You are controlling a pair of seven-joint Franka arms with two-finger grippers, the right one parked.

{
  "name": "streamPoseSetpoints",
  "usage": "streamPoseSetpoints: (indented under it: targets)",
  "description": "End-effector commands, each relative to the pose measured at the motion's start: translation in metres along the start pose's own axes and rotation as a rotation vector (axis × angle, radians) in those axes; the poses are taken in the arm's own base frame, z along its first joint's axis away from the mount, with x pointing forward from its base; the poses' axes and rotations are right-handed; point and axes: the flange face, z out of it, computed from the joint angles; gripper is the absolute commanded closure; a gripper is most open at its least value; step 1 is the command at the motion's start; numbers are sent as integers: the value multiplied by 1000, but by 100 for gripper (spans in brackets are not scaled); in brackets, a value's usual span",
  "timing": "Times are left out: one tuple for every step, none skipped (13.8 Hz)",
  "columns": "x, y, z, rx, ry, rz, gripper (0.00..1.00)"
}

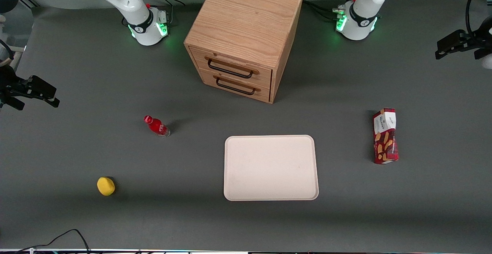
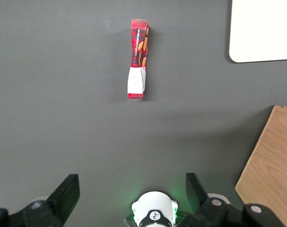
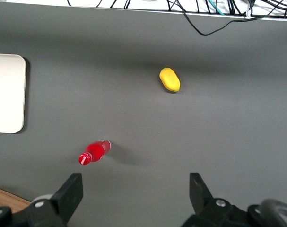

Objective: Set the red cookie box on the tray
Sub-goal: 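Move the left gripper down over the red plaid shortbread box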

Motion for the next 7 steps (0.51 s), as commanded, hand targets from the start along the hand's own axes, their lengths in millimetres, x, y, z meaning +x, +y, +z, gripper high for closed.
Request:
streamPoseSetpoints:
  targets:
    - [-2, 13, -9, -29, -10, 38, 0]
    - [1, 12, -6, -24, -20, 32, 0]
    - [10, 8, 7, -16, -42, 24, 0]
    - [23, 3, 31, -16, -71, 17, 0]
    - [41, 1, 63, -14, -71, 13, 0]
    - [55, 2, 101, -13, -56, 19, 0]
    - [68, 3, 143, -11, -28, 52, 0]
